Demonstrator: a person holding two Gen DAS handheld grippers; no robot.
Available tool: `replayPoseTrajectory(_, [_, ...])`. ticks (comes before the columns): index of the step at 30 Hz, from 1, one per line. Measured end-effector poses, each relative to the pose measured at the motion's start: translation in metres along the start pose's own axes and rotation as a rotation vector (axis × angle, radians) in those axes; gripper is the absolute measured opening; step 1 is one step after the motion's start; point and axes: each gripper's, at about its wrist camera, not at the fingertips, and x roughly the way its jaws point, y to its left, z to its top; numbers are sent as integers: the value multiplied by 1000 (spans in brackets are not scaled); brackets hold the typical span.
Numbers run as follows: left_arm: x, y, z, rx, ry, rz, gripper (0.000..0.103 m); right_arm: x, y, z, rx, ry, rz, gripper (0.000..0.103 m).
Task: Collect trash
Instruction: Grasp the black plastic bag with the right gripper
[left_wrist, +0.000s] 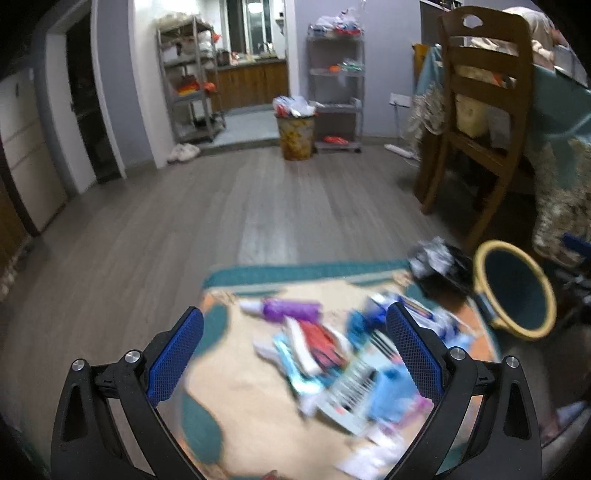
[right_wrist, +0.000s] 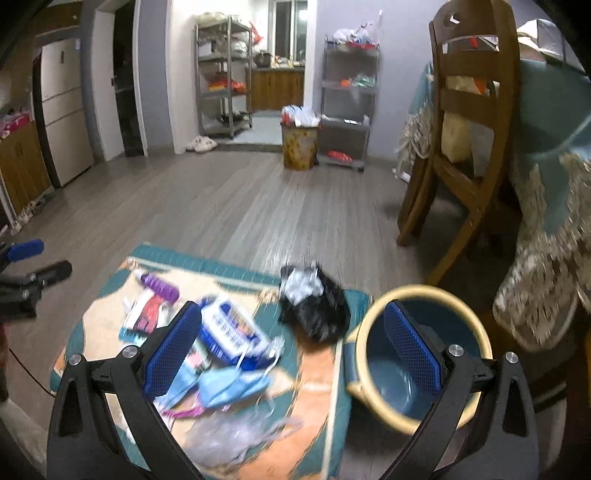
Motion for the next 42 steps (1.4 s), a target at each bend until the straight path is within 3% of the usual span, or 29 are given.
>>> replayPoseTrajectory(6, [49,28,4,-20,55,70,98,52,-34,1,13,59,6,97])
replayPoseTrajectory(9, [78,29,-2,-55,132,39,98,76,-39,-1,-21,89,21,97])
replayPoseTrajectory(17, [102,-1,-2,0,134,-56,98,145,-42,-10,3,190,90,97])
replayPoseTrajectory(22, [123,-35,-2,37,153,-114,98,185,-27,-24,-50,277,115,95])
replayPoseTrajectory(28, [130,-75,-9,129,178,-193,98,206,-9,-38,-183,331,109,82])
replayPoseTrajectory(33, [138,-83,-11,115,211,-203,98,211,-9,-44,-209,351,71,39])
replayPoseTrajectory(36, [142,-87,-11,98,229,-215,96,205,-13,-41,-194,344,81,24])
replayPoseTrajectory(39, [138,-95,-11,91,233,-279,95,196,-21,-39,-167,325,104,18])
replayPoseTrajectory(42, [128,-115,-16,166,219,-322,92,182,-29,-33,-130,305,121,16])
